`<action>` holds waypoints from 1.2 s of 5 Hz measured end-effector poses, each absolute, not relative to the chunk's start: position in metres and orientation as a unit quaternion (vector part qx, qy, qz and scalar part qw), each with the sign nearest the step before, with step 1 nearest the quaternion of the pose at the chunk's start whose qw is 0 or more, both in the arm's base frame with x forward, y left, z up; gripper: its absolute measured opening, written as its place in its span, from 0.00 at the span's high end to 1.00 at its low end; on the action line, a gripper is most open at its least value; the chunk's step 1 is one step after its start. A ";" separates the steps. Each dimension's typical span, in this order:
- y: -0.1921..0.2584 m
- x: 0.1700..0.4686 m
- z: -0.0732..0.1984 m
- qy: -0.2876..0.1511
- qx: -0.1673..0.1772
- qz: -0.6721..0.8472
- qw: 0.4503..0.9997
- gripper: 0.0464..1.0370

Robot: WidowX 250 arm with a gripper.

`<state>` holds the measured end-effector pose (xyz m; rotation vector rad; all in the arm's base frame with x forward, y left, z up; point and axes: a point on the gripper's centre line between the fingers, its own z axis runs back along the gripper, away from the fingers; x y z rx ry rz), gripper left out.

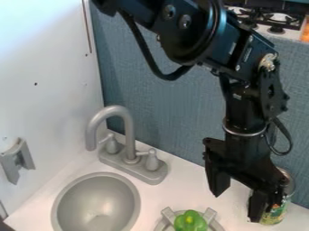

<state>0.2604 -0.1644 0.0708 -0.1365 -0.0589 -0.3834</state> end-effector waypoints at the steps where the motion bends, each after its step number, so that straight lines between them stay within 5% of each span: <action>1: -0.163 0.257 0.061 -0.014 -0.063 -0.188 0.980 0.04; 3: -0.187 0.228 0.025 0.022 -0.035 -0.226 0.973 0.04; 4: -0.193 0.211 -0.014 0.096 -0.015 -0.235 0.967 0.04; 6: -0.196 0.205 -0.046 0.120 -0.009 -0.238 0.964 0.04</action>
